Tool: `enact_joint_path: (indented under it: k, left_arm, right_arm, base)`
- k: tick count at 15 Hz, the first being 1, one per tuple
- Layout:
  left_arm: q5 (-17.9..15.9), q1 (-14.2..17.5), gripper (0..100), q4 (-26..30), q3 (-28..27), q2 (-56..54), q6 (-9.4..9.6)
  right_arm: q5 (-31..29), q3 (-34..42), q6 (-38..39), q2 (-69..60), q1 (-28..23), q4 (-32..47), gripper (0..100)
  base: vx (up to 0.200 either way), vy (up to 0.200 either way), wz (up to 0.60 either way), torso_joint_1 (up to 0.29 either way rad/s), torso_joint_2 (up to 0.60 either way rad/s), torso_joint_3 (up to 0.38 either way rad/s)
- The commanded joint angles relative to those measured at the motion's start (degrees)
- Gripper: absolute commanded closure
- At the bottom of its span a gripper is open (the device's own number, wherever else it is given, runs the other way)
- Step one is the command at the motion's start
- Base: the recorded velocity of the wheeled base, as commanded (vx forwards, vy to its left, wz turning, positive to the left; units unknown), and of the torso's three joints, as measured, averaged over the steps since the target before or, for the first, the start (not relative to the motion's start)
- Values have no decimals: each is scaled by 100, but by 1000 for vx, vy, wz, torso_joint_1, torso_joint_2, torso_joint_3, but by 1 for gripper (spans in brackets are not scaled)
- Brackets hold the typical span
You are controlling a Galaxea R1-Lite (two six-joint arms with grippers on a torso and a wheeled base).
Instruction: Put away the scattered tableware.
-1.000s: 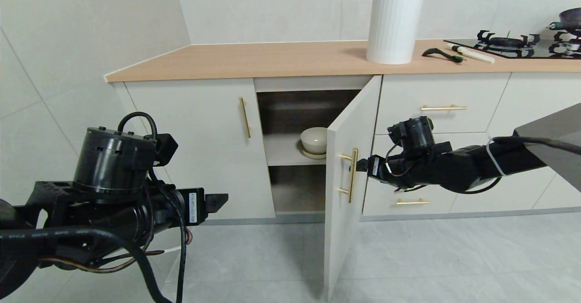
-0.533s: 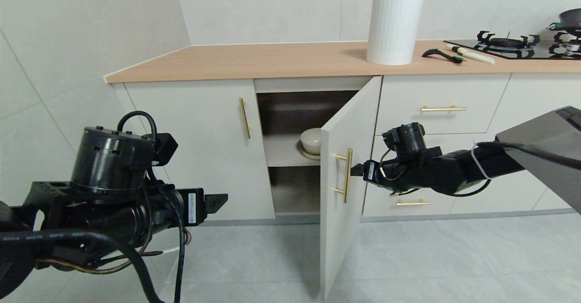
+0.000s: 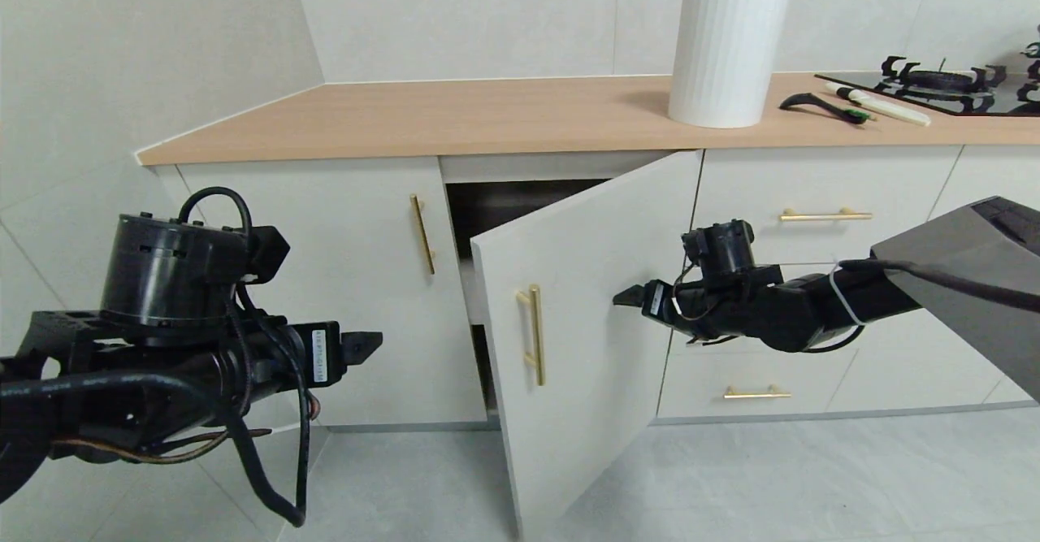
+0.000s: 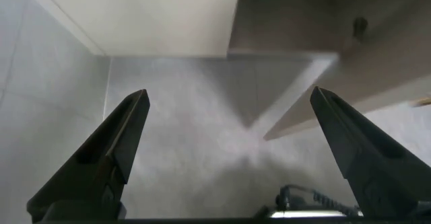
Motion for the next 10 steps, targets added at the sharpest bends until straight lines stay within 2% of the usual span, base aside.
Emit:
enact_joint_path:
  k: [1, 3, 10]
  left_arm:
    - [-4, 44, 0, -1, -23, -59, -12]
    - [-4, 44, 0, -1, -23, -50, -12]
    - [-4, 44, 0, -1, -23, -112, -12]
  right_arm:
    - [-115, -106, 166, 115, 73, -160, 0]
    - [-792, -598, 596, 467, 135, -362, 0]
    - [-1680, -1591, 1097, 1082, 117, -362, 0]
  base:
    - [0, 0, 0, 0, 0, 0]
    - [0, 0, 0, 0, 0, 0]
    - [0, 0, 0, 0, 0, 0]
